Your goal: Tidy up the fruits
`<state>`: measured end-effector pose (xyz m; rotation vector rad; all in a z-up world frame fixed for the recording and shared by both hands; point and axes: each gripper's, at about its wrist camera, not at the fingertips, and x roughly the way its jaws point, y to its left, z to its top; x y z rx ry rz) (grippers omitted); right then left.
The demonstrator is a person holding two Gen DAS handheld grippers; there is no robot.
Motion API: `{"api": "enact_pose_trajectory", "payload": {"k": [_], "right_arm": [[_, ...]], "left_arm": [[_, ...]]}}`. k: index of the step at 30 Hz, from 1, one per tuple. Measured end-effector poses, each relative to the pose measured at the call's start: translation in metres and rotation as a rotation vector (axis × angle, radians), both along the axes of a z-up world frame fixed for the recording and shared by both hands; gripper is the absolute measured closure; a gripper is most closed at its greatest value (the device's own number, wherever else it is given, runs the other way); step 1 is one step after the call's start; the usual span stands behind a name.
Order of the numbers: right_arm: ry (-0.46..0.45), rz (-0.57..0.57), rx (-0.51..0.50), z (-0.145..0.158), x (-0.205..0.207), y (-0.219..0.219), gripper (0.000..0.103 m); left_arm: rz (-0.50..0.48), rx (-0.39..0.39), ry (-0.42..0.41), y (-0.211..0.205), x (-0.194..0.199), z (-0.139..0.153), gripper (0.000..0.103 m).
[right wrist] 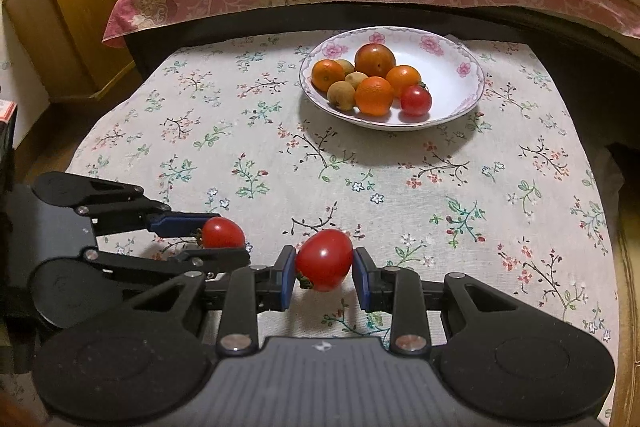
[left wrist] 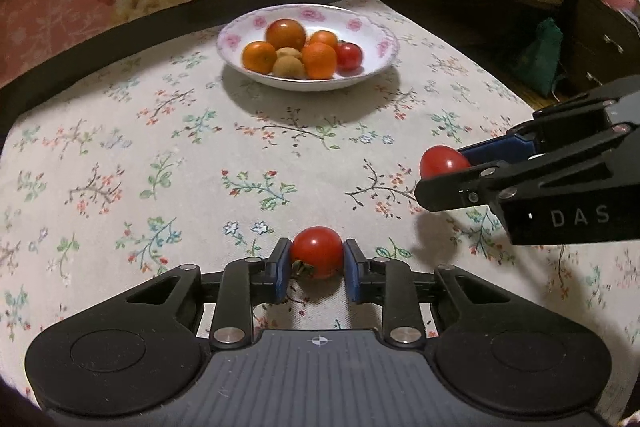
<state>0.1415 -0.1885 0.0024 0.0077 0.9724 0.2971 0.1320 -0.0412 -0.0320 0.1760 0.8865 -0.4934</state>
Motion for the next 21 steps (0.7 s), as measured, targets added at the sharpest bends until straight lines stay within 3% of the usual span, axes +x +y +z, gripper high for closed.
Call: {"api": "enact_pose_trajectory", "payload": {"k": [9, 21], "right_arm": [[-0.06, -0.029, -0.008, 0.019, 0.01, -0.003, 0.072], [-0.118, -0.084, -0.007, 0.023, 0.072, -0.018, 0.072]], "left_arm": [[-0.022, -0.06, -0.082, -0.008, 0.021, 0.034, 0.069], [0.022, -0.092, -0.167, -0.027, 0.086, 0.051, 0.069]]}}
